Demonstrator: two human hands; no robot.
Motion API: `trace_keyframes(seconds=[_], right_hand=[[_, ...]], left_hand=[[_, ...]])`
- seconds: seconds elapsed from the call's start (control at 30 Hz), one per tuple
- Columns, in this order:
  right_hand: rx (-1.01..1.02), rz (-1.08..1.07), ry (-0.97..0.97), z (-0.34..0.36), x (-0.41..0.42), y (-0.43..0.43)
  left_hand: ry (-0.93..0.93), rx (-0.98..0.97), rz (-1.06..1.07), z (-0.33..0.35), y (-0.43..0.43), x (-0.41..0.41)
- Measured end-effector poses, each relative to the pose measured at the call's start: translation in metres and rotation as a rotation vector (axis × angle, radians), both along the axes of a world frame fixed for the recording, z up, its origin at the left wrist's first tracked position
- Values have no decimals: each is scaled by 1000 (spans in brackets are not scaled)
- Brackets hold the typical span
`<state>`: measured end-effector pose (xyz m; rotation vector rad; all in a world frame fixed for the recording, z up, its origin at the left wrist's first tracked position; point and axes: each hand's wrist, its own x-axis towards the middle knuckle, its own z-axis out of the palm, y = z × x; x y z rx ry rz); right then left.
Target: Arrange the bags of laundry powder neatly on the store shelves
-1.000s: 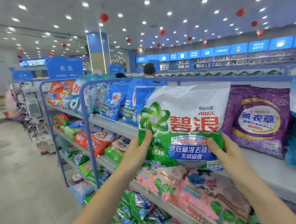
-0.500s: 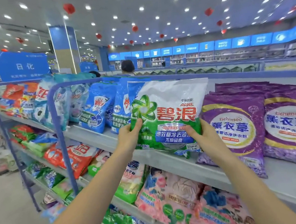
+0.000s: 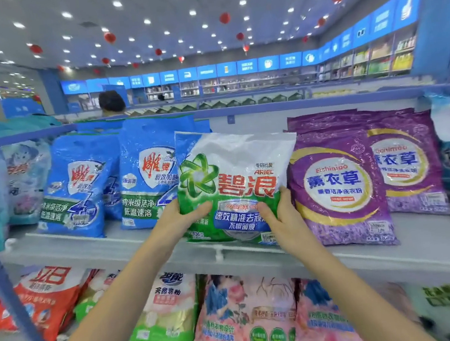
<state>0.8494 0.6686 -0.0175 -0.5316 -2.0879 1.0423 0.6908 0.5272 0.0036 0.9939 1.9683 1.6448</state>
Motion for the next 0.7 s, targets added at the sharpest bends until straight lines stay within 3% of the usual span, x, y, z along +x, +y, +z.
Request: trace_keyframes(seconds=[0.23, 0.37, 0.7], right_hand=[[210, -240, -73, -3, -3, -22], [383, -486, -233, -4, 0, -31], [318, -430, -287, -4, -5, -18]], left_hand=[[254, -139, -101, -17, -12, -34], [406, -157, -75, -24, -4, -39], [674, -383, 69, -24, 9, -30]])
